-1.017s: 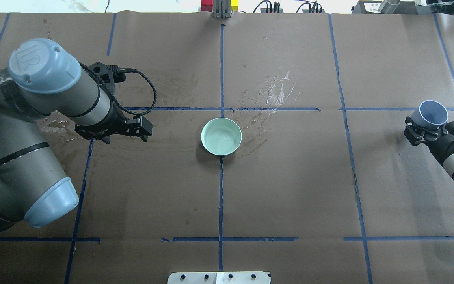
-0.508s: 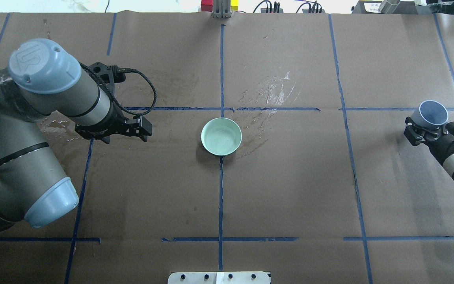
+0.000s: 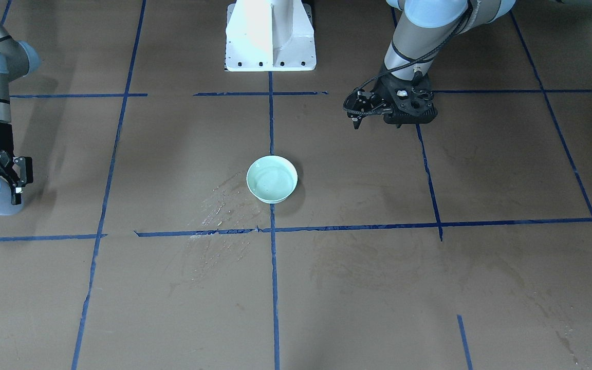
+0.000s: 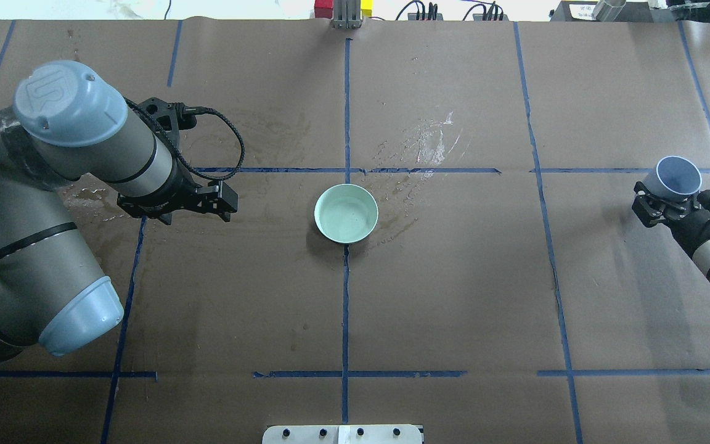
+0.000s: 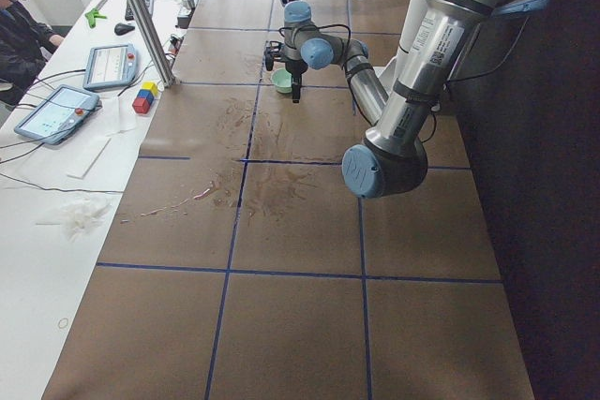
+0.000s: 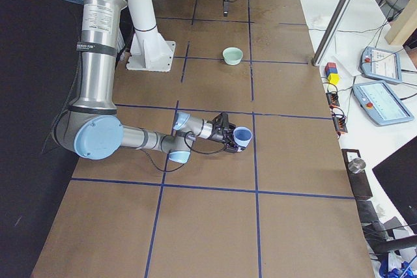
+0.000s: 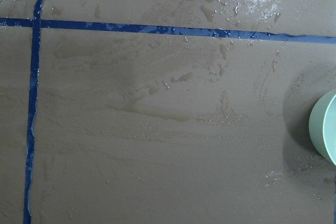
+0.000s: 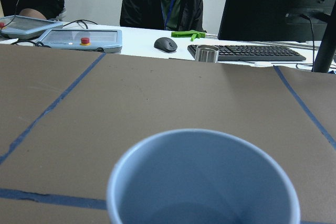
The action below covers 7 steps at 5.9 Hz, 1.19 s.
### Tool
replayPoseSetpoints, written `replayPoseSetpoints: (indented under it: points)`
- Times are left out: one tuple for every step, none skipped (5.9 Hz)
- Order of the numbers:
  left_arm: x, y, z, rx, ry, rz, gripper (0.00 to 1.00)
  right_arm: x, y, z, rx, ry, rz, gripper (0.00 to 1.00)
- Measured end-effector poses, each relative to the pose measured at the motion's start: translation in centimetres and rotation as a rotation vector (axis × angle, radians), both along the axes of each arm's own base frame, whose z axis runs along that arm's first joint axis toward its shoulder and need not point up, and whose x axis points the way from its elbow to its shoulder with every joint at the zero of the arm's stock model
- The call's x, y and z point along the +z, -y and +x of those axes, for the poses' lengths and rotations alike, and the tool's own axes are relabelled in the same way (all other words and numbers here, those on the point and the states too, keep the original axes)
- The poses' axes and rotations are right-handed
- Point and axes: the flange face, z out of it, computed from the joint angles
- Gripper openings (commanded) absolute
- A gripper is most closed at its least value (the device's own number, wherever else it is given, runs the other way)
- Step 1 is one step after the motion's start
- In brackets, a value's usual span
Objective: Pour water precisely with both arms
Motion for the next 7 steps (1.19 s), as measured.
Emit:
replayPoseSetpoints:
  points:
    - [0.00, 0.00, 0.00, 0.000, 0.000, -0.001, 1.00, -0.01, 0.02, 0.04, 0.004, -0.001, 0.002, 0.99]
    - [-0.01, 0.00, -0.01, -0.001, 0.000, -0.001, 1.00, -0.03, 0.05, 0.10, 0.011, -0.003, 0.004, 0.99]
    - [-0.10, -0.04, -0.05, -0.002, -0.002, -0.001, 1.00, -0.05, 0.08, 0.17, 0.018, -0.005, 0.007, 0.99]
    - [-0.17, -0.07, -0.08, -0.003, -0.003, 0.000, 1.00, -0.14, 0.11, 0.22, 0.024, 0.000, 0.013, 0.99]
    - [-0.18, -0.06, -0.12, -0.004, -0.004, -0.001, 1.00, -0.48, 0.13, 0.28, 0.030, 0.017, 0.026, 0.99]
    - [-0.14, -0.04, -0.11, -0.004, -0.003, -0.001, 1.00, -0.86, 0.16, 0.43, 0.042, 0.031, 0.041, 1.00]
    - [-0.07, -0.01, -0.07, -0.002, -0.001, -0.001, 1.00, -0.96, 0.08, 0.71, 0.056, 0.039, 0.053, 1.00]
